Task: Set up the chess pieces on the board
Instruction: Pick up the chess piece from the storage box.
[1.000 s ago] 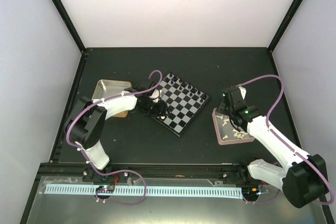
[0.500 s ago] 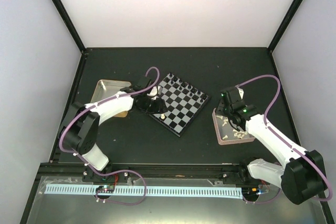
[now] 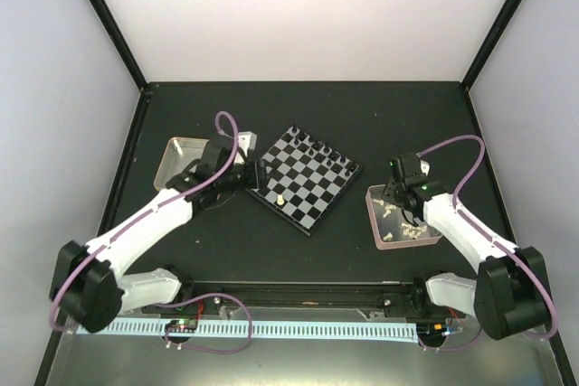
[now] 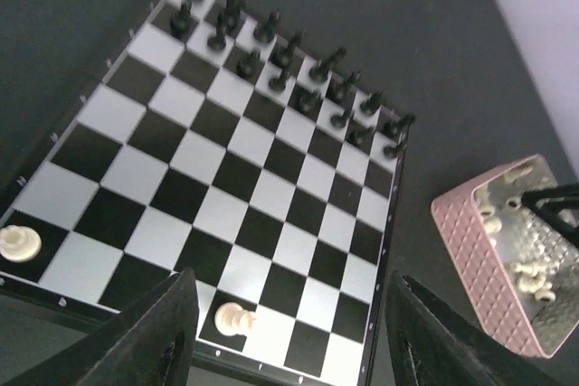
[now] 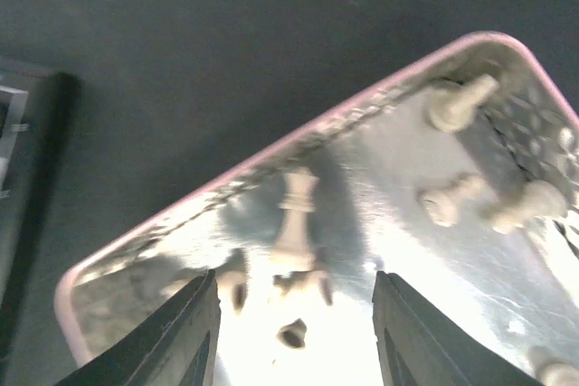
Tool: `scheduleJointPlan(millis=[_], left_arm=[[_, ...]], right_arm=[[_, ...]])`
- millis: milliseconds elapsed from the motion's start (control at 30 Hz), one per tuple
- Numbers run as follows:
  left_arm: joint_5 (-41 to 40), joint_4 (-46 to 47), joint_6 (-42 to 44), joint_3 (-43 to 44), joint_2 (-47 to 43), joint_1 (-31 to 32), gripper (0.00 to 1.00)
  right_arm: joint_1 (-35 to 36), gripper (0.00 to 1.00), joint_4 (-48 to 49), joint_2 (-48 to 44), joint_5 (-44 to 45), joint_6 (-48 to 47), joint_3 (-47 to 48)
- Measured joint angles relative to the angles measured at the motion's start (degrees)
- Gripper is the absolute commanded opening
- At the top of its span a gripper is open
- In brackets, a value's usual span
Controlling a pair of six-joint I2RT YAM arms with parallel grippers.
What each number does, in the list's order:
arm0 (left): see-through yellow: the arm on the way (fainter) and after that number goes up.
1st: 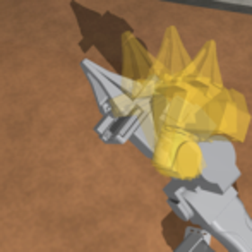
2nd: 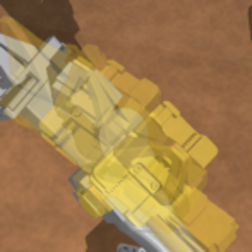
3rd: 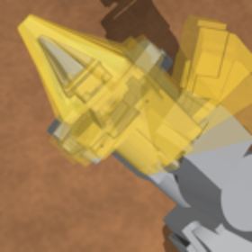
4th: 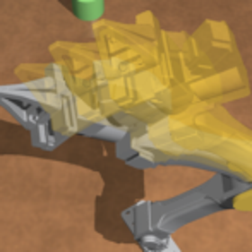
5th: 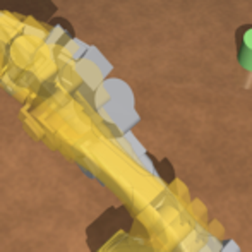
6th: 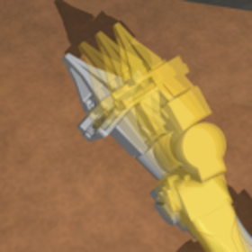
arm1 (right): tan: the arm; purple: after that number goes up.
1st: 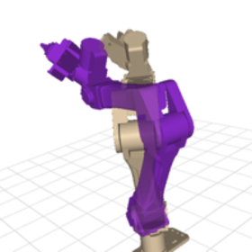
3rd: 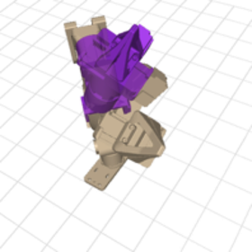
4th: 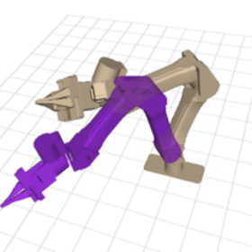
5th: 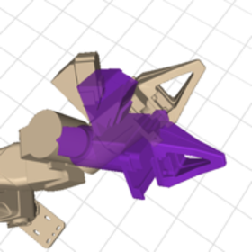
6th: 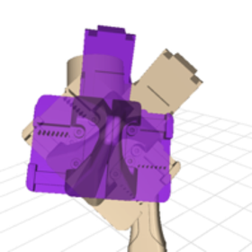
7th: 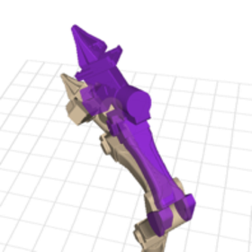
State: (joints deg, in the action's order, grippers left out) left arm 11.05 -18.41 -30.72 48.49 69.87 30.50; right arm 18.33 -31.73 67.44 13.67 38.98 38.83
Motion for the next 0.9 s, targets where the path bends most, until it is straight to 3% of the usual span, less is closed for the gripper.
scheduleJointPlan(millis=[333,500,733,900], left_arm=[[-5.95,11.04,0.66,-10.51,-15.21,0.00,0.64],[-7.30,12.96,1.70,-10.71,-17.07,0.00,0.65],[-7.61,13.40,2.08,-10.84,-17.29,0.00,0.65],[-7.85,13.40,2.12,-10.84,-17.29,0.00,0.65]], right_arm=[[-6.43,0.39,1.09,6.36,-4.11,-1.16,-2.54],[-6.45,0.32,1.46,8.28,-6.45,-1.36,-2.54],[-6.47,0.30,3.45,10.93,-8.17,-1.44,-1.95],[-6.47,0.19,5.60,13.11,-8.31,-1.38,-1.64]])
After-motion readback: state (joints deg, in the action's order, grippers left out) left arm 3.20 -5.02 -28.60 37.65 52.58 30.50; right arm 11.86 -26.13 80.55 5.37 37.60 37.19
